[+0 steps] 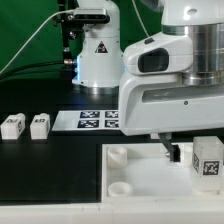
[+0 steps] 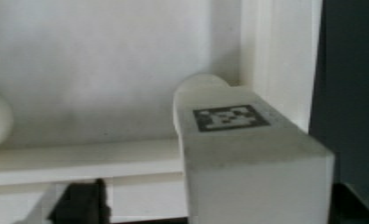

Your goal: Assemble one leg

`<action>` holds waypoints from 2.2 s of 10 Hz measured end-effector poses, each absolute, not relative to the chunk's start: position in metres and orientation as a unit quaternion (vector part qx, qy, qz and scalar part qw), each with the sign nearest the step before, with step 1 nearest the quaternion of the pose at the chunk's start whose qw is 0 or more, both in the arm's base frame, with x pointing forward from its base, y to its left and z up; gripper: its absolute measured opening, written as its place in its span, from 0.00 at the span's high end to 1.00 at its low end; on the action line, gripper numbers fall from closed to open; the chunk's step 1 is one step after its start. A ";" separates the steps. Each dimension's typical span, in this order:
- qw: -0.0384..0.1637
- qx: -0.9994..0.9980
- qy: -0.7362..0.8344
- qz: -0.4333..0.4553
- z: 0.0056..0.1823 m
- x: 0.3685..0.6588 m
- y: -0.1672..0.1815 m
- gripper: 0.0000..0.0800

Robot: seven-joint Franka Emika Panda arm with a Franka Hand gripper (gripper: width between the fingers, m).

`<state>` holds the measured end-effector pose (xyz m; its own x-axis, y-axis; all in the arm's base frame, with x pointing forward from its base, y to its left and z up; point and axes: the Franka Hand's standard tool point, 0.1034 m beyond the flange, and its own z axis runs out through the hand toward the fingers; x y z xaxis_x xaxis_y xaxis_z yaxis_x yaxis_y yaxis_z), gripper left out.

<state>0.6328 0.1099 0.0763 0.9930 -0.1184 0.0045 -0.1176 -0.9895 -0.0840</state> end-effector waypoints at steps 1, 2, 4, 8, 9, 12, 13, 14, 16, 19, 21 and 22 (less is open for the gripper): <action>0.044 -0.993 0.112 -0.002 0.076 0.633 0.111 0.53; 0.046 -0.987 0.156 0.000 0.076 0.632 0.112 0.64; 0.047 -0.966 0.256 0.006 0.076 0.632 0.111 0.64; 0.045 -0.796 0.602 0.048 0.079 0.635 0.109 0.64; 0.057 -0.724 0.685 0.060 0.076 0.634 0.106 0.64; 0.052 -0.660 0.747 0.068 0.074 0.632 0.112 0.63; 0.053 -0.662 0.745 0.068 0.074 0.632 0.112 0.50; 0.053 -0.662 0.744 0.068 0.074 0.632 0.112 0.50; 0.056 -0.697 0.712 0.065 0.074 0.631 0.114 0.21; 0.069 -0.834 0.546 0.045 0.076 0.625 0.137 0.19; 0.071 -0.870 0.486 0.040 0.075 0.625 0.134 0.19; 0.073 -0.900 0.429 0.035 0.075 0.625 0.134 0.19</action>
Offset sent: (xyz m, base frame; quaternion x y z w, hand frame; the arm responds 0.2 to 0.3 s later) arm 0.0000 0.0000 0.0000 0.0000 0.0000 0.2667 0.9638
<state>0.6254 0.1336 0.0749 0.6296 -0.7668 -0.1254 -0.7769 -0.6213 -0.1015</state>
